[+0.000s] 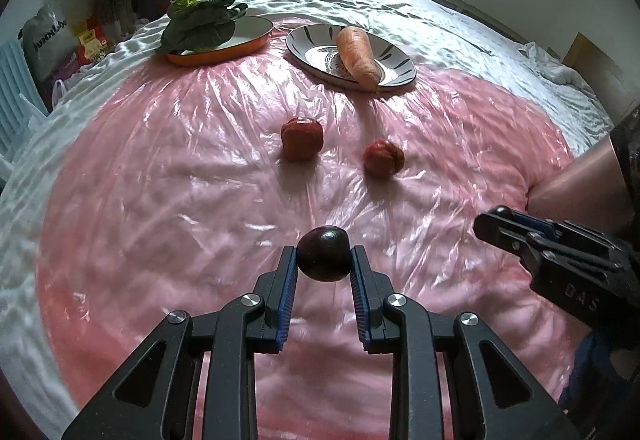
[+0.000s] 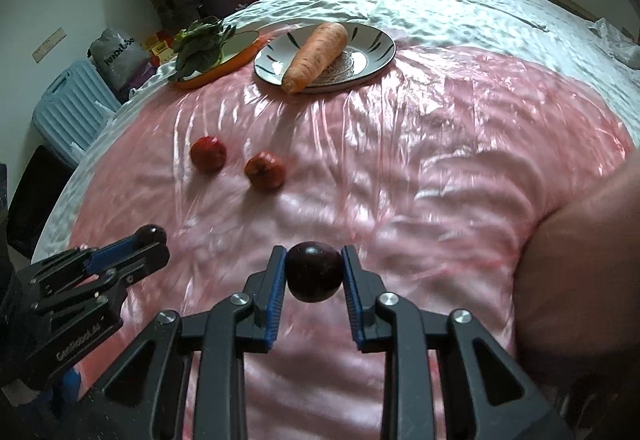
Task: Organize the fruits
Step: 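Grasp a dark plum with the left tool while the right tool grasps another plum, then carry both plums past the black kettle to the green tray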
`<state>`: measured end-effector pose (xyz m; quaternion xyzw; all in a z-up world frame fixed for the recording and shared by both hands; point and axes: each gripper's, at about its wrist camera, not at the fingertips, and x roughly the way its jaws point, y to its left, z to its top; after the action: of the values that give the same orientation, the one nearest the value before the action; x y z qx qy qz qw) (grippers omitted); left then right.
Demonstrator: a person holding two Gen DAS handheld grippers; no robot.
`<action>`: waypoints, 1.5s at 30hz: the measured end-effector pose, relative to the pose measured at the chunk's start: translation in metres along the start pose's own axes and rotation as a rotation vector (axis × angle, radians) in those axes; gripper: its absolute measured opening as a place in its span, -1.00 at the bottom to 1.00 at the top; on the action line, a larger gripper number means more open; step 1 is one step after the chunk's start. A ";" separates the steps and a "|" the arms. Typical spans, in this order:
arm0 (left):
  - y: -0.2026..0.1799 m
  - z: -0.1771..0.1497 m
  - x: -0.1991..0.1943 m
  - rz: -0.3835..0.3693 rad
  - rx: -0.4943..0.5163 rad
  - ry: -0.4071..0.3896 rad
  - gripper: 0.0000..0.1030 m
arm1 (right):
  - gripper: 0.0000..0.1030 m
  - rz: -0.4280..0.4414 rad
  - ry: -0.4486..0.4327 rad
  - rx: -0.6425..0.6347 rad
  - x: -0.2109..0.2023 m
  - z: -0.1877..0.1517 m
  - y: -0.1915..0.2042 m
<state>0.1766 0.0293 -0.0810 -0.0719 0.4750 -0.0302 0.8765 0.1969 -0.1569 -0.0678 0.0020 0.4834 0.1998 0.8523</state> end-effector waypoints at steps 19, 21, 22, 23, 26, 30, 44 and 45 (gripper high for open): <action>-0.037 -0.045 -0.031 0.006 0.126 0.029 -0.57 | -0.28 0.011 0.022 0.044 -0.056 -0.074 0.005; -0.045 -0.050 -0.035 -0.001 0.150 0.034 -0.57 | -0.28 0.009 0.027 0.050 -0.062 -0.083 0.002; -0.051 -0.053 -0.038 -0.006 0.167 0.037 -0.57 | -0.28 0.009 0.030 0.055 -0.065 -0.087 0.000; -0.055 -0.055 -0.039 -0.010 0.177 0.039 -0.57 | -0.28 0.007 0.033 0.062 -0.068 -0.091 -0.004; -0.072 -0.062 -0.044 -0.031 0.216 0.049 -0.57 | -0.28 -0.002 0.040 0.087 -0.078 -0.103 -0.014; -0.098 -0.074 -0.049 -0.065 0.272 0.068 -0.57 | -0.28 -0.024 0.045 0.116 -0.093 -0.118 -0.031; -0.214 -0.107 -0.067 -0.222 0.473 0.099 -0.56 | -0.28 -0.141 0.028 0.261 -0.147 -0.162 -0.116; -0.224 -0.109 -0.068 -0.235 0.490 0.102 -0.57 | -0.28 -0.149 0.025 0.271 -0.150 -0.164 -0.122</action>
<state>0.0515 -0.1945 -0.0493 0.0892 0.4853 -0.2495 0.8332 0.0349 -0.3516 -0.0552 0.0786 0.5151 0.0691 0.8507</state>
